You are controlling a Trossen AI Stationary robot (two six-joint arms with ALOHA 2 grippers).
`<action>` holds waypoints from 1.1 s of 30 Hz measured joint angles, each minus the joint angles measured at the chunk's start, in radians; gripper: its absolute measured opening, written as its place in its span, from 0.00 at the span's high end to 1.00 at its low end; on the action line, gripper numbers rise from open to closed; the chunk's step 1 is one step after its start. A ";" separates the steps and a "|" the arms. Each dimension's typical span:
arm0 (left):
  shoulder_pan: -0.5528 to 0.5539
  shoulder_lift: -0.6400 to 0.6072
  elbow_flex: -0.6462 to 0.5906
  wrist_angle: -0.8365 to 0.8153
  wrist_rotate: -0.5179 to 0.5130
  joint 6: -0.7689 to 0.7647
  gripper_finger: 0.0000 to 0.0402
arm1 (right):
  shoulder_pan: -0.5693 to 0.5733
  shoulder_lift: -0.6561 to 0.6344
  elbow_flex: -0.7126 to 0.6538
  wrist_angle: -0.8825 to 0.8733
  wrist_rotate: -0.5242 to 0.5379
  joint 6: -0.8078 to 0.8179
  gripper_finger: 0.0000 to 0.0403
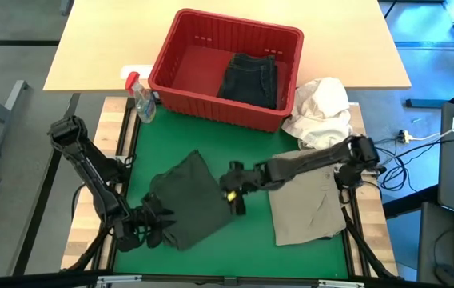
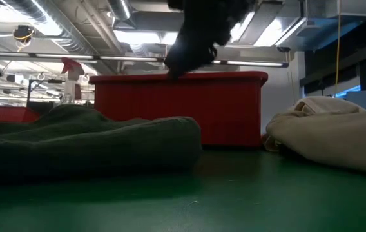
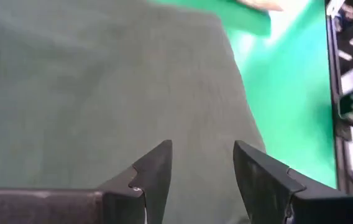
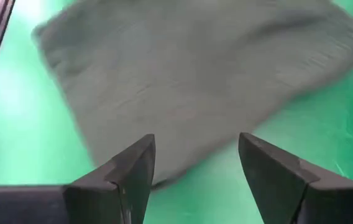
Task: Fold Laundry from Bin
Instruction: Put the green polo shirt into the red laundry bin
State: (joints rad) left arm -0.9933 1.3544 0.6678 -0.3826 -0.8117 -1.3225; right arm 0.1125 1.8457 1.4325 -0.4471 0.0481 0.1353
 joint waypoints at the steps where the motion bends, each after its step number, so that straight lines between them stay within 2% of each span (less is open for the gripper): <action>1: 0.009 0.000 0.000 0.001 -0.015 0.016 0.59 | -0.024 -0.017 -0.037 0.039 -0.015 0.032 0.43; 6: 0.059 0.000 0.000 0.000 -0.062 0.105 0.59 | -0.136 -0.030 -0.121 0.163 -0.221 0.195 0.43; 14: 0.124 0.000 0.000 0.001 -0.057 0.213 0.59 | -0.249 -0.013 -0.117 0.247 -0.162 0.327 0.40; 17: 0.128 0.000 0.000 0.000 -0.057 0.228 0.59 | -0.291 -0.009 -0.117 0.219 -0.183 0.390 0.32; 21: 0.128 -0.001 0.000 -0.001 -0.068 0.236 0.59 | -0.302 0.040 -0.118 0.167 -0.249 0.495 0.17; 24: 0.128 -0.001 0.000 -0.005 -0.089 0.236 0.59 | -0.282 0.076 -0.118 0.180 -0.302 0.523 0.06; 26: 0.128 -0.001 -0.008 -0.002 -0.114 0.235 0.59 | -0.264 0.102 -0.115 0.240 -0.312 0.527 0.02; 33: 0.151 0.000 -0.062 0.001 -0.127 0.209 0.59 | -0.224 0.205 -0.116 0.402 -0.342 0.553 0.10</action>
State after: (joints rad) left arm -0.8418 1.3547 0.6055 -0.3811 -0.9389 -1.1137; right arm -0.1119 2.0505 1.3163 -0.0452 -0.2942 0.6880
